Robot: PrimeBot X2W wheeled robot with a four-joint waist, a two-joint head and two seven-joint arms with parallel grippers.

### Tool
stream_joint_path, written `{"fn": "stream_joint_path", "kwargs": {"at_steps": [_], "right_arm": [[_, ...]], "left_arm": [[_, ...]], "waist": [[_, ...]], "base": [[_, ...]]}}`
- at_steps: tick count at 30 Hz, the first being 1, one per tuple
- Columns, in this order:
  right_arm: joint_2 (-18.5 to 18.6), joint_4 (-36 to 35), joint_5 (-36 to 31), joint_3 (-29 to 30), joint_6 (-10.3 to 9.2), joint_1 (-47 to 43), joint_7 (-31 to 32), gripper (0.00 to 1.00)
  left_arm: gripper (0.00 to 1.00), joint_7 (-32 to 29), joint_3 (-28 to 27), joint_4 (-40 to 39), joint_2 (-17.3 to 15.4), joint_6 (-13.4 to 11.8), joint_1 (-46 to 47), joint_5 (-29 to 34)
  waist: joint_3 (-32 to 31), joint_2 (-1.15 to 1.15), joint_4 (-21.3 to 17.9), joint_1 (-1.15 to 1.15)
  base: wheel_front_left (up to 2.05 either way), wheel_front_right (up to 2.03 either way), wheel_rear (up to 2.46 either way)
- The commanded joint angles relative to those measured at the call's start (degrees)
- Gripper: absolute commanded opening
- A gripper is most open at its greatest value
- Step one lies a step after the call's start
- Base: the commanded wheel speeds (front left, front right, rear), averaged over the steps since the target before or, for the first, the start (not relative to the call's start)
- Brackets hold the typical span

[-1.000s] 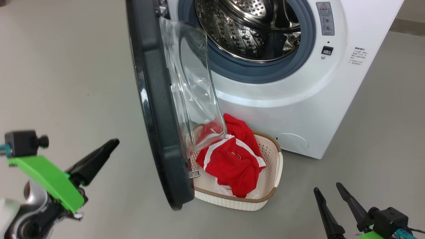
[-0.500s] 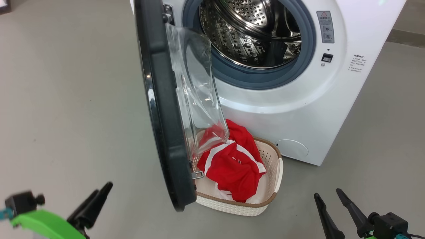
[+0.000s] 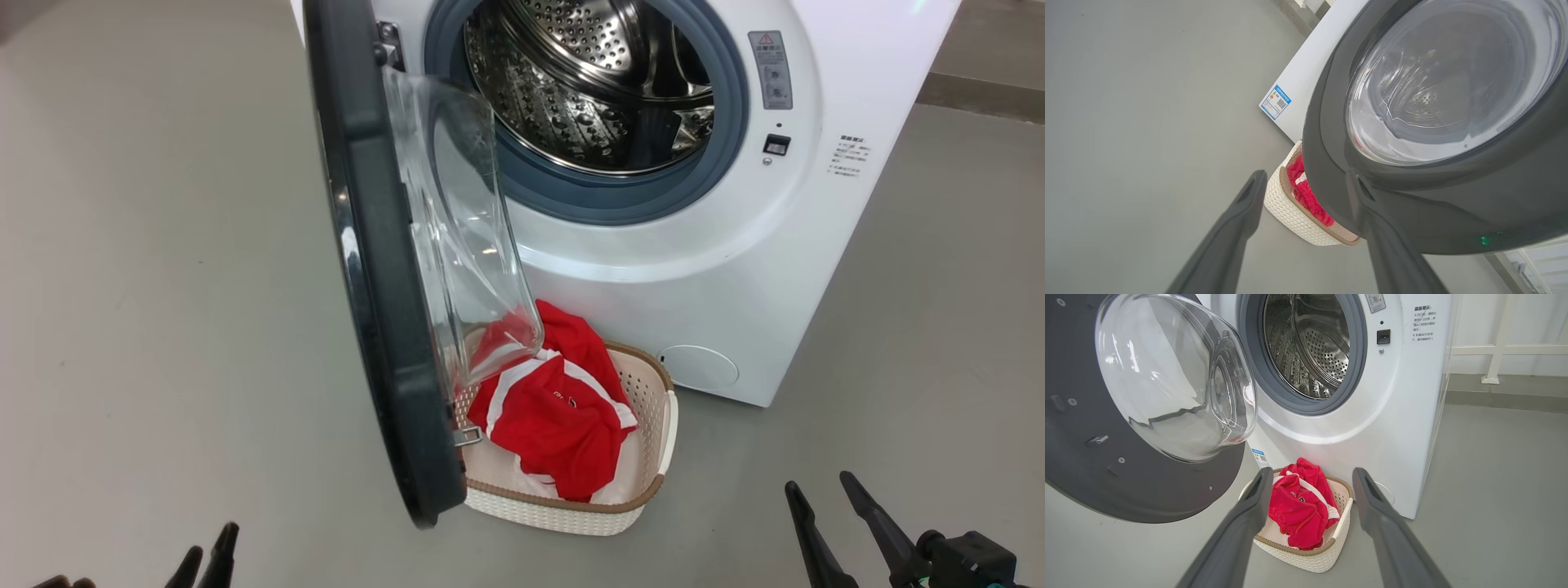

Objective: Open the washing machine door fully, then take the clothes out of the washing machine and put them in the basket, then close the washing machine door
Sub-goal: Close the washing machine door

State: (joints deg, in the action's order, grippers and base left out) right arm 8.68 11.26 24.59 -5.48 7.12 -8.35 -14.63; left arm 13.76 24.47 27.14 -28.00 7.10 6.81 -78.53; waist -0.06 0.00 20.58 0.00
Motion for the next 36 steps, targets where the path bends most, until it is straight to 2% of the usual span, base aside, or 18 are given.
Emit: {"fn": "stream_joint_path", "kwargs": {"at_steps": [1, 3, 6, 7, 10, 16, 19, 22, 25, 36], "right_arm": [[0.79, -1.20, -0.16, -0.81, 0.36, 1.16, -0.37, 1.00], [0.68, -1.24, -0.17, -0.43, 0.36, 1.09, -0.37, 1.00], [0.53, -1.34, -0.22, 0.12, 0.36, 0.78, -0.37, 1.00], [0.40, -1.37, -0.25, 0.48, 0.36, 0.56, -0.37, 1.00], [0.16, -1.46, -0.30, 1.03, 0.36, 0.13, -0.37, 1.00], [-0.09, -1.68, -0.37, 1.93, 0.36, -0.24, -0.37, 1.00], [-0.19, -1.88, -0.34, 2.41, 0.36, -0.14, -0.37, 1.00], [-0.33, -1.96, -0.28, 2.81, 0.36, -0.21, -0.37, 1.00], [-0.45, -1.94, -0.27, 3.01, 0.36, -0.41, -0.37, 1.00], [-0.62, -1.68, -0.24, 2.80, 0.36, -0.27, -0.37, 1.00]], "left_arm": [[1.00, 0.77, -2.43, 0.10, -1.85, 0.38, 1.16, 1.73], [1.00, 1.14, -3.34, 1.67, -0.84, 0.38, 1.34, 5.68], [1.00, 1.20, -9.34, 1.99, 2.29, 0.38, 1.06, 13.30], [1.00, 1.21, -13.78, 1.67, 4.78, 0.38, 0.07, 19.24], [1.00, 1.22, -18.81, 0.05, 7.91, 0.38, -1.90, 29.59], [1.00, 1.23, -26.72, -7.28, 13.39, 0.38, -5.96, 50.66], [1.00, 1.23, -29.17, -11.36, 16.45, 0.38, -7.77, 58.86], [1.00, 1.23, -31.60, -14.09, 19.74, 0.38, -9.18, 61.86], [1.00, 1.23, -32.61, -14.98, 21.61, 0.38, -10.38, 63.23], [1.00, 1.23, -33.24, -14.50, 23.41, 0.38, -11.01, 64.90]], "waist": [[-0.06, 0.00, -0.30, 0.00], [-0.07, 0.00, -0.54, 0.00], [-0.19, 0.00, -0.80, 0.00], [-0.33, 0.00, -1.04, 0.00], [-0.52, 0.00, -1.42, 0.00], [-0.48, 0.00, -2.11, 0.00], [-0.36, 0.00, -2.27, 0.00], [-0.46, 0.00, -2.29, 0.00], [-0.44, 0.00, -2.22, 0.00], [-0.16, 0.00, -2.30, 0.00]], "base": [[0.00, 0.00, 0.00], [0.00, 0.00, 0.00], [0.00, 0.00, 0.00], [0.00, 0.00, 0.00], [0.00, 0.00, 0.00], [0.00, 0.00, 0.00], [0.00, 0.00, 0.00], [0.00, 0.00, 0.00], [0.00, 0.00, 0.00], [0.00, 0.00, 0.00]]}}
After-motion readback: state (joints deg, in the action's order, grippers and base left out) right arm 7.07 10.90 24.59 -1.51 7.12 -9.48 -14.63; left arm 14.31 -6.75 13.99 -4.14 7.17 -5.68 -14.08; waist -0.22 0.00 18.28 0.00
